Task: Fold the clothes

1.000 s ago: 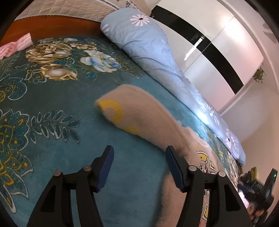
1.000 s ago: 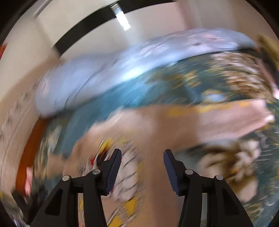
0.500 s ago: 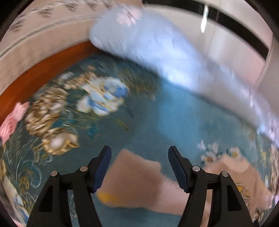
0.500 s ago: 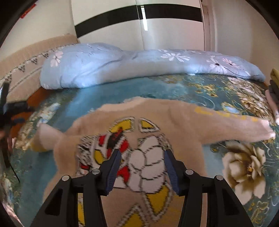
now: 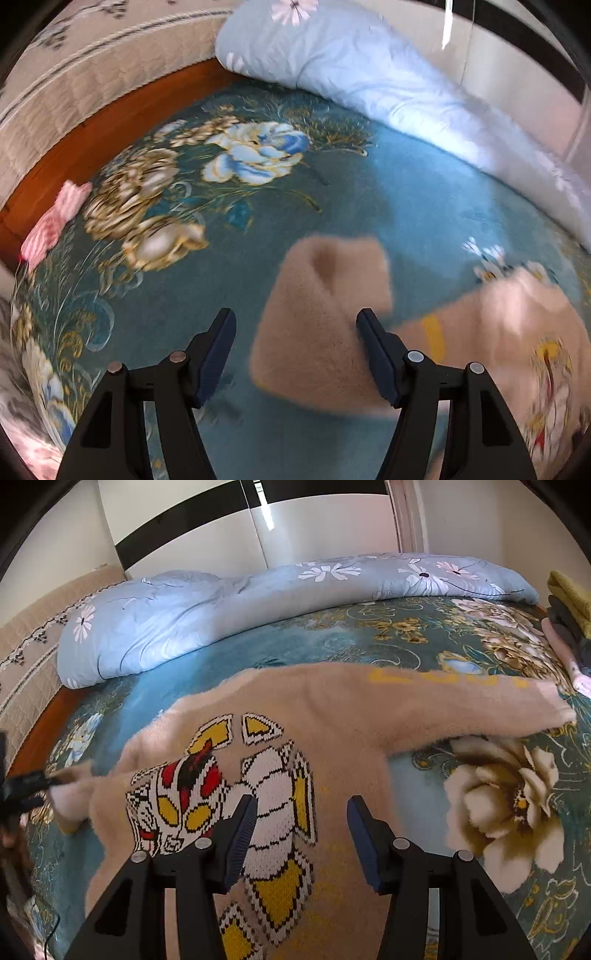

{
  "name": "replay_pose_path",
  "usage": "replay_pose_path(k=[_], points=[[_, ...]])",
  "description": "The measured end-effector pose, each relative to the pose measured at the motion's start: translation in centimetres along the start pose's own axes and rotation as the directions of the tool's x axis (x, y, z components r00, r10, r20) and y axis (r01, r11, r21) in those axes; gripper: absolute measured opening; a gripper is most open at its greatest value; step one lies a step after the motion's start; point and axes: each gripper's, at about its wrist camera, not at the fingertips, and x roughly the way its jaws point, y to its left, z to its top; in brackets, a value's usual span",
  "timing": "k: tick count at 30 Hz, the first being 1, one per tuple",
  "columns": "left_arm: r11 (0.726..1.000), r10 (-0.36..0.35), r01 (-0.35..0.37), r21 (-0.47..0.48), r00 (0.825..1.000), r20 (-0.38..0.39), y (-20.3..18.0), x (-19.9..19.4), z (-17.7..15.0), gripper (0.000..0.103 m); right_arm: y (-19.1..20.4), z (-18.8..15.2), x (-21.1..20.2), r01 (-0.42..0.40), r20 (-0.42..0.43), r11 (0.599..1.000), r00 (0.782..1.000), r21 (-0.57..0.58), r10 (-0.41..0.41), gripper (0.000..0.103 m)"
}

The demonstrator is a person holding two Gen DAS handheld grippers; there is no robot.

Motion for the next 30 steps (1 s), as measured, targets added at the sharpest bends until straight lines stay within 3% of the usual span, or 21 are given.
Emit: replay_pose_path(k=[4,9,11,15,17,19,23,25,30], points=[[0.996,-0.061,0.064,-0.057,0.997,0.044,2.4,-2.0,-4.1,0.069,0.1,-0.2,0.0,-0.005,-0.004,1.000,1.000,-0.006,0.005,0.055],[0.974,-0.113,0.116,-0.193,0.993,0.026,4.1,-1.6,-7.3,0.069,0.1,-0.6,0.4,-0.013,-0.026,1.000,1.000,-0.010,0.012,0.055],[0.954,-0.139,0.142,-0.265,0.990,0.032,5.1,-1.7,-8.3,0.068,-0.1,-0.7,0.6,-0.014,-0.033,1.000,0.999,-0.007,0.014,0.055],[0.868,-0.232,0.250,-0.430,0.968,0.095,8.1,-2.1,-8.9,0.062,-0.7,-0.8,1.0,-0.011,-0.055,1.000,0.998,0.010,0.011,0.055],[0.845,-0.219,0.250,-0.473,0.968,0.120,9.2,-2.3,-8.5,0.041,-0.8,-0.9,1.1,-0.014,-0.059,1.000,0.998,0.010,0.015,0.055],[0.877,-0.158,0.189,-0.443,0.982,0.105,9.1,-2.3,-7.4,0.024,-0.8,-0.9,1.0,-0.016,-0.058,1.000,0.998,0.007,0.016,0.055],[0.949,-0.083,0.110,-0.295,0.991,0.101,7.1,-2.6,-4.3,0.012,-0.9,-0.9,1.1,-0.018,-0.062,1.000,0.998,0.010,0.018,0.055],[0.980,-0.054,0.084,-0.181,0.984,0.167,5.6,-3.6,-1.6,0.011,-0.9,-1.0,1.2,-0.015,-0.064,1.000,0.998,0.015,0.016,0.055],[0.980,-0.043,0.078,-0.183,0.981,0.189,5.9,-1.7,0.2,0.011,-0.9,-0.9,1.4,-0.005,-0.063,1.000,0.998,0.016,0.006,0.055]])
